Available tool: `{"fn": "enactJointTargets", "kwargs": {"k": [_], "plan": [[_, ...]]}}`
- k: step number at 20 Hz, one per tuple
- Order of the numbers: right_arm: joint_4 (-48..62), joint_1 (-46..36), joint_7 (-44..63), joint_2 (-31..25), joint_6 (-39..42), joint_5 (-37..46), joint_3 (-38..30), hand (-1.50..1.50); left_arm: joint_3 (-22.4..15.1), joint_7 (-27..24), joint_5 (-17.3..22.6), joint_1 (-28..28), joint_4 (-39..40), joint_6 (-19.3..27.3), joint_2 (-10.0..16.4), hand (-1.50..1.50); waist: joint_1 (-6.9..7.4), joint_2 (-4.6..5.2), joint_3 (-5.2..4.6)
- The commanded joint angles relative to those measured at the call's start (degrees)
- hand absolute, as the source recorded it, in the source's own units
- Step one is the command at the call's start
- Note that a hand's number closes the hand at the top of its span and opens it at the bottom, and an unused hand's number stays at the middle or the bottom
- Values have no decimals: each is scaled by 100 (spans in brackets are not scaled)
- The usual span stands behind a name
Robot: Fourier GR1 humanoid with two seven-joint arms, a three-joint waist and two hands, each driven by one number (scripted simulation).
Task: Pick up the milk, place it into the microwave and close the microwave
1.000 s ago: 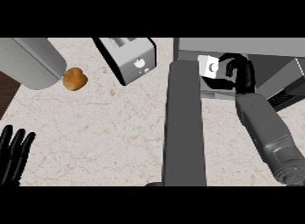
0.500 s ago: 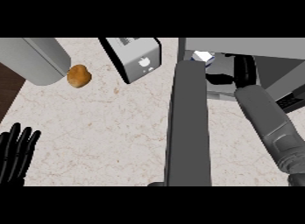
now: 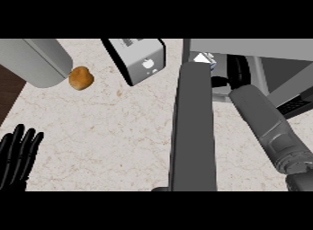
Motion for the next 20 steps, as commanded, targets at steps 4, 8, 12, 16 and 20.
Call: {"fn": "enactJointTargets", "kwargs": {"k": [4, 8, 12, 16, 20], "plan": [[-28, 127, -107, 56, -322, -166, -218, -150, -146, -64, -220, 170, -69, 21, -38, -150, -51, -28, -1], [-69, 60, -142, -158, -170, -259, -336, -150, -138, -226, -366, 193, 63, 73, -77, -150, -87, -35, -4], [-187, 47, -341, -236, -344, -324, -435, -150, -299, -107, -460, 264, -71, 64, -78, -150, -47, -16, 2], [-117, -93, -207, -491, -214, -323, -471, -150, -267, 42, -361, 123, -109, 42, -67, -150, -114, -32, -2], [-233, 181, -579, -451, -212, -485, -645, -150, -555, -153, -634, 334, 37, 193, -294, -150, -214, -83, -5]]}}
